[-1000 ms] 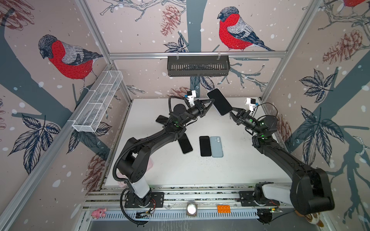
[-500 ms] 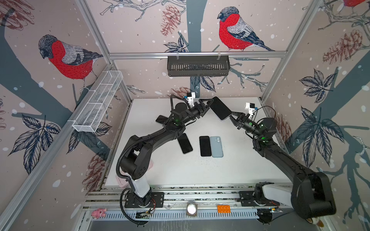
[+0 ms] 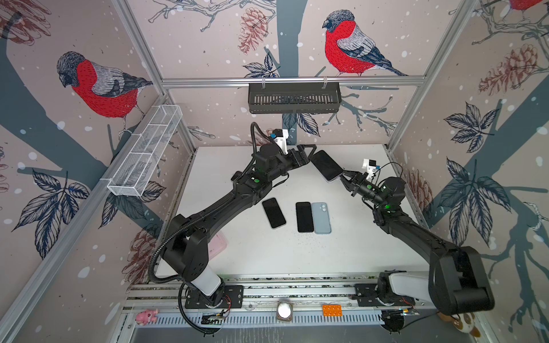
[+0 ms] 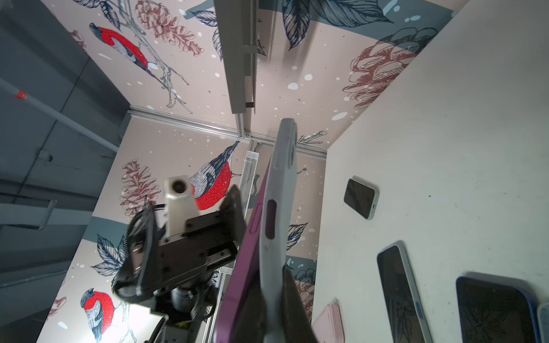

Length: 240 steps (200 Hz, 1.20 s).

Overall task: Take the phone out of the phone case
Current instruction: Remove the phone case from the phone.

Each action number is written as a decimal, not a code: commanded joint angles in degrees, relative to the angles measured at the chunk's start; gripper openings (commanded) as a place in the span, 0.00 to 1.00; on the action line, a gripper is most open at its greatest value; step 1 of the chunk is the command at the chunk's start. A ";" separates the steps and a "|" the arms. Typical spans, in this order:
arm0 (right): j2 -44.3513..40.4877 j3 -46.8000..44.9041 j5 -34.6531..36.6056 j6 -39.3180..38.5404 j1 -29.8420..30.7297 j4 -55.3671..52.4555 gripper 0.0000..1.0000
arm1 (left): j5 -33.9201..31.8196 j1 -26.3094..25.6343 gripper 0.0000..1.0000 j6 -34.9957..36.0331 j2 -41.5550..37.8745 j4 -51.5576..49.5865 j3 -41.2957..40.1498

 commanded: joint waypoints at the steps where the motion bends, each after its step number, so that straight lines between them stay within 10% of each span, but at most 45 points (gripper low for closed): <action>1: 0.52 0.08 0.52 0.50 0.00 3.68 0.01 | -7.39 -4.43 0.88 22.59 0.49 -14.82 7.76; 65: 1.66 -0.36 0.90 0.52 0.45 4.12 0.01 | -25.52 -16.98 0.80 47.38 10.82 -35.97 26.00; 240: 1.28 -0.53 0.70 -0.15 0.49 3.03 0.01 | -36.01 -20.07 0.65 51.74 19.10 -41.81 29.11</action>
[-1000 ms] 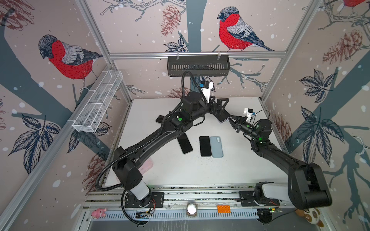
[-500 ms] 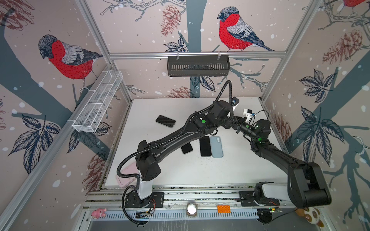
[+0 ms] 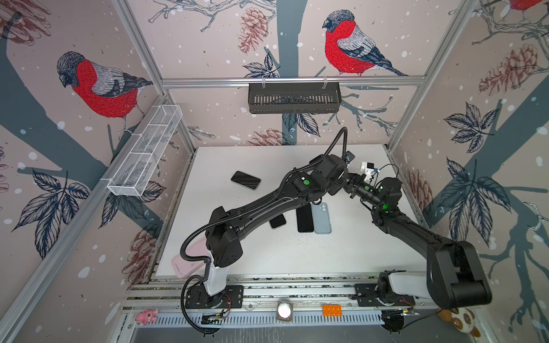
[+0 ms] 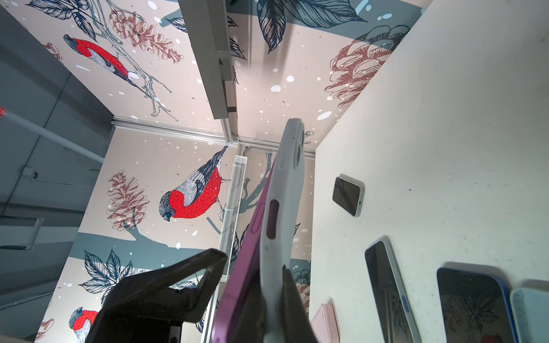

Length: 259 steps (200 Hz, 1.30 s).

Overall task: Take the phone out of the phone case
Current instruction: Remove the phone case from the phone, then place the phone case at the top-center of the table.

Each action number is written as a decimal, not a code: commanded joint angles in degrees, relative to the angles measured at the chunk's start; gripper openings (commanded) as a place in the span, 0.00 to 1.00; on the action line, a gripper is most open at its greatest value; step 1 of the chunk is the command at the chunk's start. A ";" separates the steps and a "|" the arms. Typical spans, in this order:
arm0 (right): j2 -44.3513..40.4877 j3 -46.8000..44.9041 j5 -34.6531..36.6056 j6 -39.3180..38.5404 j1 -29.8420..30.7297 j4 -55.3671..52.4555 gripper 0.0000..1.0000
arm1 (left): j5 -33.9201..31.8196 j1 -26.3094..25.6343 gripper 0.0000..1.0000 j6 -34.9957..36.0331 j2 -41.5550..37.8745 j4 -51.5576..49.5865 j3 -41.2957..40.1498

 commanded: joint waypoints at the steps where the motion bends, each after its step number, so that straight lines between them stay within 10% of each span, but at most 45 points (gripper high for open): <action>1: -0.30 0.10 -0.13 -0.04 0.03 3.13 0.01 | -1.96 -0.32 0.65 1.01 0.16 -0.24 -0.20; 118: -0.74 -0.61 0.10 -0.29 0.69 3.12 0.01 | -16.33 -0.78 0.40 2.63 1.84 3.98 -1.91; 259: -0.51 -3.66 1.83 -5.79 0.62 -3.27 0.01 | -9.31 -1.15 0.00 9.12 -7.78 14.55 -10.69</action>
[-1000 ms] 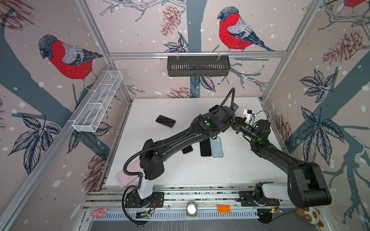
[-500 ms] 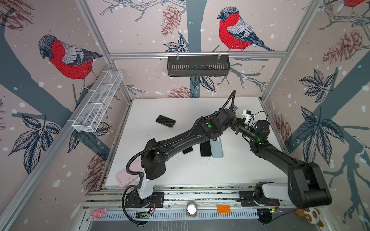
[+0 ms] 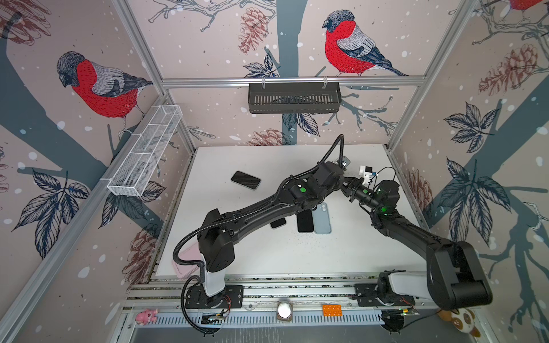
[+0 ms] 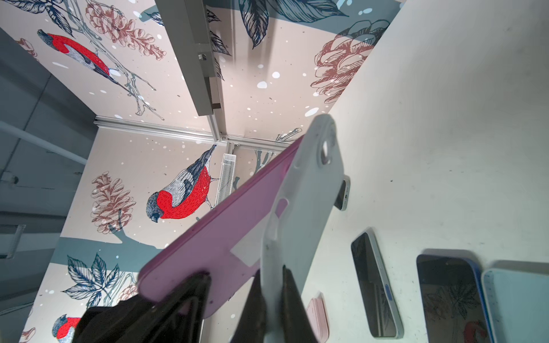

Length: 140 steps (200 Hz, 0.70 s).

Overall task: Take the phone out of the phone case
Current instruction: Place the phone case at the top-center of the table, then place the phone at the top-center of the table.

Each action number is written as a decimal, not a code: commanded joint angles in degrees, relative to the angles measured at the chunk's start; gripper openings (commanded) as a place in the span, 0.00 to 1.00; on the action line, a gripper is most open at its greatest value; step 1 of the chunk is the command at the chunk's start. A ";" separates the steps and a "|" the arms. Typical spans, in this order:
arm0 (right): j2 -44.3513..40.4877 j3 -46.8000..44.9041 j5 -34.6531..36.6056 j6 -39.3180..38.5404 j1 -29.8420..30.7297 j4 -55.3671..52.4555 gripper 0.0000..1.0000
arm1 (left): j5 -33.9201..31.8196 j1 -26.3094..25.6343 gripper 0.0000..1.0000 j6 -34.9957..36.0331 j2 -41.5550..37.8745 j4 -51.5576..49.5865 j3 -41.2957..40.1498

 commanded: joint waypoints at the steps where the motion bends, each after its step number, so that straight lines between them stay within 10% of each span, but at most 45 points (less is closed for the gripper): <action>1: -0.15 -0.85 0.44 -3.68 -0.06 -2.09 0.01 | 1.38 -0.08 0.00 3.01 -2.38 7.37 -0.90; 140: 5.65 -4.16 2.56 -2.19 -2.96 -1.61 0.01 | 1.50 2.62 0.00 16.07 -13.56 23.23 -19.22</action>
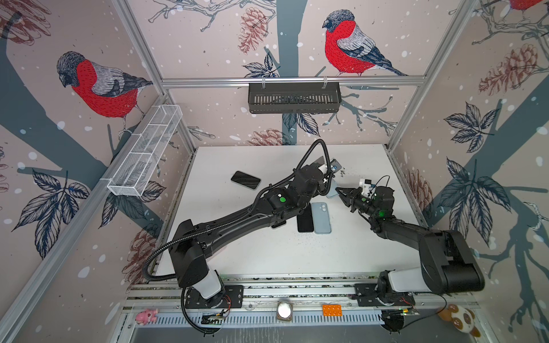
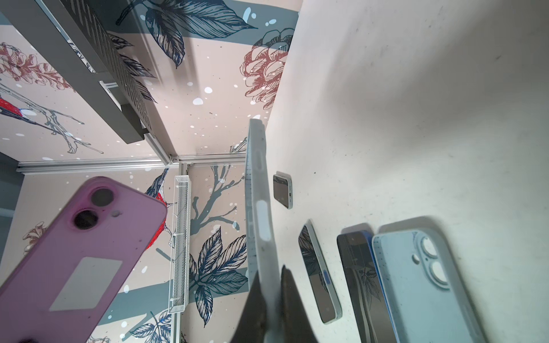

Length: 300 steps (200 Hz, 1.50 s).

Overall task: Take the phone out of the phone case
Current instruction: Place the phone at the top-center of the table.

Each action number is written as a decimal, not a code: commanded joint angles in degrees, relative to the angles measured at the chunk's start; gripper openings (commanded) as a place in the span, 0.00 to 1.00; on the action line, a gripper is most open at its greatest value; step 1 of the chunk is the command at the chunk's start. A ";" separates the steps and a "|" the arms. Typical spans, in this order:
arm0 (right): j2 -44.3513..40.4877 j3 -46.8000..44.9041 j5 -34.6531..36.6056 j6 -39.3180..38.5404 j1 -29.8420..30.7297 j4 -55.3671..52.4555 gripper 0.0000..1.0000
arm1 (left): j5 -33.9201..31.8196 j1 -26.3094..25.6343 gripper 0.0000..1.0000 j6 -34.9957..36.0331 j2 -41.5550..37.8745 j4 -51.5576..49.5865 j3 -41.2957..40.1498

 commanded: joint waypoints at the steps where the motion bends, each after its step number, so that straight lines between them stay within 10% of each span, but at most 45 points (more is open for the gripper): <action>1: -0.13 0.43 0.82 0.19 -0.05 1.16 0.01 | 0.15 0.88 0.00 2.81 -0.64 7.62 -2.02; 136: 9.46 3.59 9.61 7.37 2.00 1.76 0.01 | 7.33 9.21 0.00 26.51 11.69 32.36 -16.34; 300: 21.82 8.97 18.56 11.90 7.66 3.07 0.04 | 11.81 10.81 0.11 30.16 19.85 34.47 -18.80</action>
